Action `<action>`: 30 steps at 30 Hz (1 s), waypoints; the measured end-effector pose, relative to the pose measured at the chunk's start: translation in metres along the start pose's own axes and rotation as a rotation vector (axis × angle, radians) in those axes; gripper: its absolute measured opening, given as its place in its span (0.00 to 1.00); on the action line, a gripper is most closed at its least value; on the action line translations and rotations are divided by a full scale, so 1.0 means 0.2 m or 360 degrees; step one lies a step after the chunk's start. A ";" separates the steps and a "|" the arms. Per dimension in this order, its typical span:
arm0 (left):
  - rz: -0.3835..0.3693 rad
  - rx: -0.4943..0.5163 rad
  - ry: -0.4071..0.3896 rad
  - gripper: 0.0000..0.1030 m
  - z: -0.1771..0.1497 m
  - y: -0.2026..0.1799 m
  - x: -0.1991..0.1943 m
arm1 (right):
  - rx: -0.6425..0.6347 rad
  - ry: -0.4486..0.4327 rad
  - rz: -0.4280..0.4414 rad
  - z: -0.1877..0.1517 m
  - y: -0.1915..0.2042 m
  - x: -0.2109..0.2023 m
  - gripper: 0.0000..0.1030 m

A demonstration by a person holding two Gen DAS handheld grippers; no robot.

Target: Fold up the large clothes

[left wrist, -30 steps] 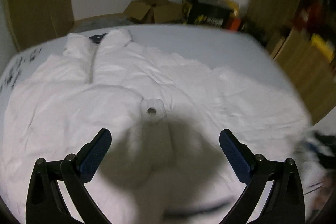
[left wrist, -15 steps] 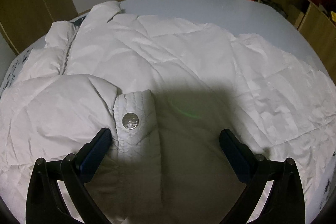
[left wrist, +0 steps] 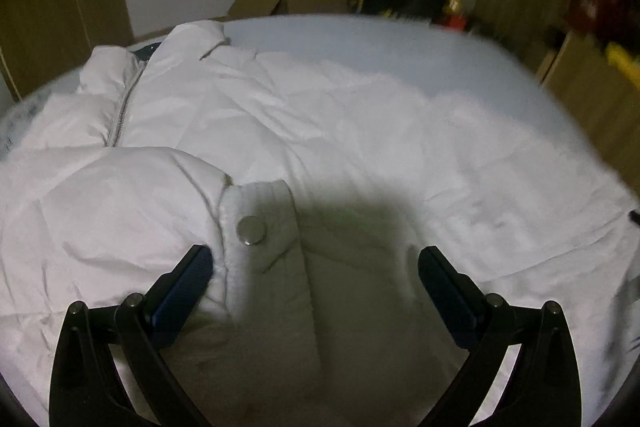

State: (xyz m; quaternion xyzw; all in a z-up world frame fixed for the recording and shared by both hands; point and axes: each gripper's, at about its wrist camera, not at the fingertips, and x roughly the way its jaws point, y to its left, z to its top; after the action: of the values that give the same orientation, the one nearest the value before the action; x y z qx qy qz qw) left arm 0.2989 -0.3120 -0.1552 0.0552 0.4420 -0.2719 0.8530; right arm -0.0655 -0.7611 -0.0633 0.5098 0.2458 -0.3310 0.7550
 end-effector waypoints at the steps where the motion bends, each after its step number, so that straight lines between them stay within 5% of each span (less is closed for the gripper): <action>1: -0.0001 -0.0005 -0.0016 1.00 0.00 0.01 -0.03 | -0.0057 -0.0056 0.0035 -0.02 0.08 -0.09 0.05; 9: -0.0101 -0.0027 -0.0118 1.00 -0.09 0.24 -0.45 | -0.0548 -0.0251 0.0417 -0.35 0.87 -0.63 0.02; 14: -0.0129 -0.0190 -0.0225 1.00 -0.30 0.63 -0.74 | -0.0891 -0.0105 0.0661 -0.79 1.44 -0.70 0.00; 19: -0.0055 -0.0530 -0.0223 1.00 -0.61 1.14 -0.93 | -0.1157 0.0157 0.0697 -1.33 1.84 -0.50 0.00; 23: -0.0062 -0.0819 -0.0213 1.00 -0.87 1.43 -1.04 | -0.1315 0.0412 0.0622 -1.81 1.94 -0.24 0.00; 25: -0.0096 -0.0892 -0.0210 1.00 -0.95 1.51 -1.08 | -0.1309 0.0478 0.0567 -1.91 1.87 -0.15 0.00; 30: -0.0123 -0.0887 -0.0209 1.00 -0.99 1.56 -1.10 | -0.1069 0.0524 0.0342 -1.66 1.56 0.04 0.14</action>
State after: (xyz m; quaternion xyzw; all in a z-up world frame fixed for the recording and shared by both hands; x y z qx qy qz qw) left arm 0.2146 0.1096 -0.1486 -0.2160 0.4452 -0.1751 0.8511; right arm 0.1628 -0.3706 0.0020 0.3035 0.4036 -0.0650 0.8607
